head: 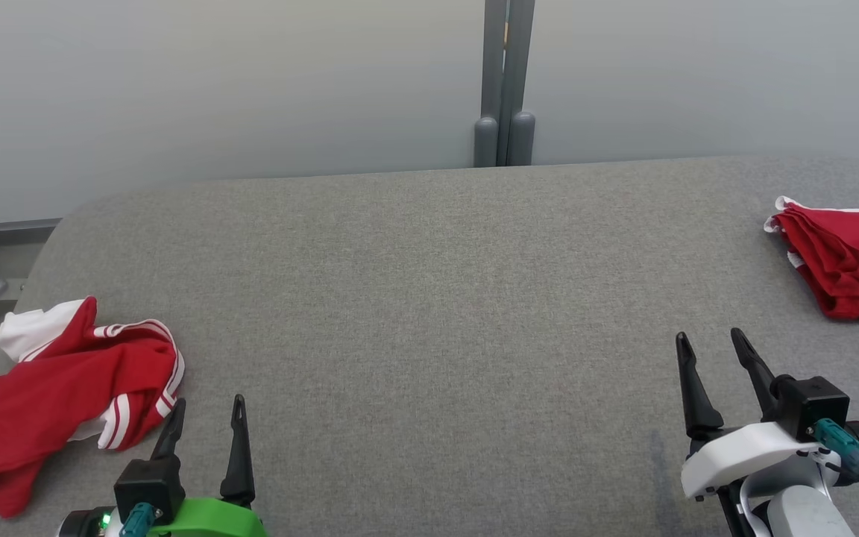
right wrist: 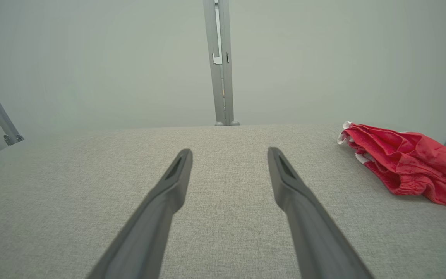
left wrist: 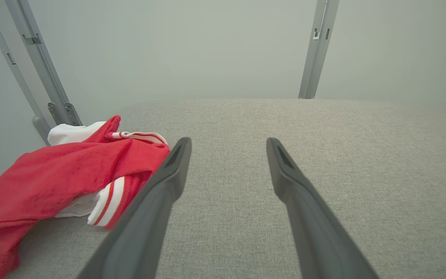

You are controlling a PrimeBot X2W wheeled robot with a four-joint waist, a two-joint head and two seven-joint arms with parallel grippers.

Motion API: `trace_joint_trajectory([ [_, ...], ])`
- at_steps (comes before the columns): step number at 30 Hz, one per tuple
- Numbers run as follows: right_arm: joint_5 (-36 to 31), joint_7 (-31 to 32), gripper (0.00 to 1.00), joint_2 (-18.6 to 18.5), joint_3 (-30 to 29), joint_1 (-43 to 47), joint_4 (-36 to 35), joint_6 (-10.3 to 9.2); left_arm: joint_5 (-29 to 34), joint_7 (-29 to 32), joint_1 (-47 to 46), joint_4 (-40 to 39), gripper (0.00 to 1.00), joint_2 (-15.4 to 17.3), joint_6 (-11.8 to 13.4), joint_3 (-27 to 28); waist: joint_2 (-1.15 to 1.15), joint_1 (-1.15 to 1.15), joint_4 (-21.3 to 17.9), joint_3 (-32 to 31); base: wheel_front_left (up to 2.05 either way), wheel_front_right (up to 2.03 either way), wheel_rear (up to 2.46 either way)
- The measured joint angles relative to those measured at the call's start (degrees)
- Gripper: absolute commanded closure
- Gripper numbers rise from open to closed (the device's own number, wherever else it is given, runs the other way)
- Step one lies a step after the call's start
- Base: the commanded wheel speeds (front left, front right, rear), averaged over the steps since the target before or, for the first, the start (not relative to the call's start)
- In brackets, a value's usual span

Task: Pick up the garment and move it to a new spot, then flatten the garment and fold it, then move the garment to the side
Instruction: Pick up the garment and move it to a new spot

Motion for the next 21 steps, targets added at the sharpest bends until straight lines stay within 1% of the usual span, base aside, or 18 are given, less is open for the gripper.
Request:
trace_joint_trajectory([
  [14, 0.12, 0.00, 0.00, 0.36, 0.01, 0.47, -0.09, 0.00, -0.91, 0.00, -0.01, 0.08, 0.00, -0.03, 0.63, 0.99, 0.00, 0.00, -0.06, 0.58, 0.00, 0.00, 0.00],
  [17, 0.46, 0.00, 0.00, 0.25, 1.05, 1.02, -0.04, 0.00, -1.94, 0.00, -0.03, 0.48, 0.00, -0.01, 1.51, 1.42, 0.00, 0.00, 0.66, 0.70, 0.00, 0.00, 0.00],
  [21, 0.56, 0.00, 0.00, 0.10, 1.96, 1.18, -0.08, 0.00, -1.23, -0.01, -0.02, 0.79, 0.00, -0.04, 1.54, 1.11, 0.00, 0.00, 2.36, 0.96, 0.00, 0.00, 0.00],
])
